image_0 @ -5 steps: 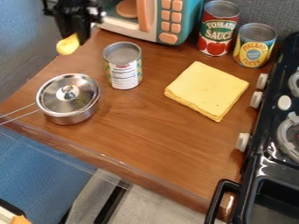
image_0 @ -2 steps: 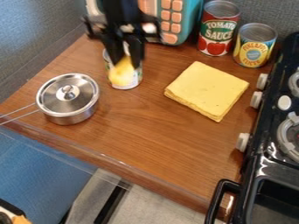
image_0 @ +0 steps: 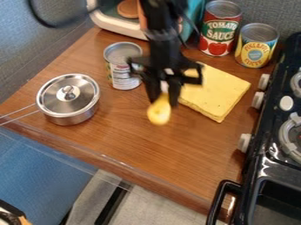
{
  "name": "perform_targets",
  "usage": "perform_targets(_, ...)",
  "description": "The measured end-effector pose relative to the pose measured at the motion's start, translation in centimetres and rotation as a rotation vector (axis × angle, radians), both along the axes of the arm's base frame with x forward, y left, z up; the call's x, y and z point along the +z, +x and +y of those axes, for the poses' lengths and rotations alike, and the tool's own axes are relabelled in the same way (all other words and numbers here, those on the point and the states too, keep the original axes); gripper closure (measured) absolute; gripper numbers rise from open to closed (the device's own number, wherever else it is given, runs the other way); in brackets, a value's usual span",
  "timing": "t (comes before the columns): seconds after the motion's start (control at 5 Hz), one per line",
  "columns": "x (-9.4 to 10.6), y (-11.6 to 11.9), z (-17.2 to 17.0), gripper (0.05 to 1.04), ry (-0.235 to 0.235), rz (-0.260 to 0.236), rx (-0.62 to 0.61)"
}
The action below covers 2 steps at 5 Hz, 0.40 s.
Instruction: Moved the yellow knife to the bottom right side of the table
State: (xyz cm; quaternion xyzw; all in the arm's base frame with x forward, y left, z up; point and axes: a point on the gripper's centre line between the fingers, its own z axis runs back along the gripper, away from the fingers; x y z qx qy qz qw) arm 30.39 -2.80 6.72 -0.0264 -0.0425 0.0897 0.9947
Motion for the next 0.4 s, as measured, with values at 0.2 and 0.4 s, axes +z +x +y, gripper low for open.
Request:
perform_targets(0.2,-1.1,0.0,-0.9,0.754,0.032,-0.016,-0.028)
perform_targets(0.4,-2.7,-0.6,-1.0,0.754,0.046,0.005,-0.042)
